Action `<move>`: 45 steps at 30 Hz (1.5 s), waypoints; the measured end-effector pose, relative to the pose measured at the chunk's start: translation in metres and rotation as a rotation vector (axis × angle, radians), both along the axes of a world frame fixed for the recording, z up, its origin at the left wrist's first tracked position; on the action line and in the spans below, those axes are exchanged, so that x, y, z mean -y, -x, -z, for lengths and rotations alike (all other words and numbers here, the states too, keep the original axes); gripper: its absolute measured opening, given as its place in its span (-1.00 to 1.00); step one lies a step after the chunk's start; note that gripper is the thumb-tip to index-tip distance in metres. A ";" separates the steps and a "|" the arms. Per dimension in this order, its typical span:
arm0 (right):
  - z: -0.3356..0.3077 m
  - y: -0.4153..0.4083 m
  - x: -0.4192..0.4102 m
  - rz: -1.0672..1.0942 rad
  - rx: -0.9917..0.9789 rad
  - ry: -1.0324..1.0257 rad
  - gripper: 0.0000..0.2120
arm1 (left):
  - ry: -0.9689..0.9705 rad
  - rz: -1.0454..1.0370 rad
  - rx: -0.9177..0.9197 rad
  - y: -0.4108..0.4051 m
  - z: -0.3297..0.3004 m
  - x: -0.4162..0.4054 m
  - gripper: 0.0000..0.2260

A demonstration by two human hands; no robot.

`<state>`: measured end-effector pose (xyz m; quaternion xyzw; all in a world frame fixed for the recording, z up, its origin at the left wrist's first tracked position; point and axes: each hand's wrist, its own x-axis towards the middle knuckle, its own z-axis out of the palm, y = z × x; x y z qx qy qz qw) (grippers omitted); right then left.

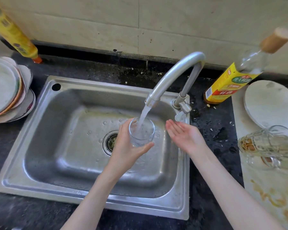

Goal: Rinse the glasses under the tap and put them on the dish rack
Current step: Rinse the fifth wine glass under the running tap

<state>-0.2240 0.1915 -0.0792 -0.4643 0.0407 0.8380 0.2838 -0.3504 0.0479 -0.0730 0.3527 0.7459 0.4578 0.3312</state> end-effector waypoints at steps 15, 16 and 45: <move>-0.030 -0.005 -0.010 -0.047 0.082 0.077 -0.84 | -0.027 0.018 0.006 -0.001 -0.029 -0.001 -0.40; -0.032 -0.003 -0.011 -0.051 0.089 0.076 -0.79 | -0.026 0.021 0.006 -0.002 -0.031 -0.003 -0.40; -0.085 -0.027 -0.036 -0.123 0.098 -0.017 -0.64 | -0.057 0.062 0.046 0.005 -0.078 -0.022 -0.43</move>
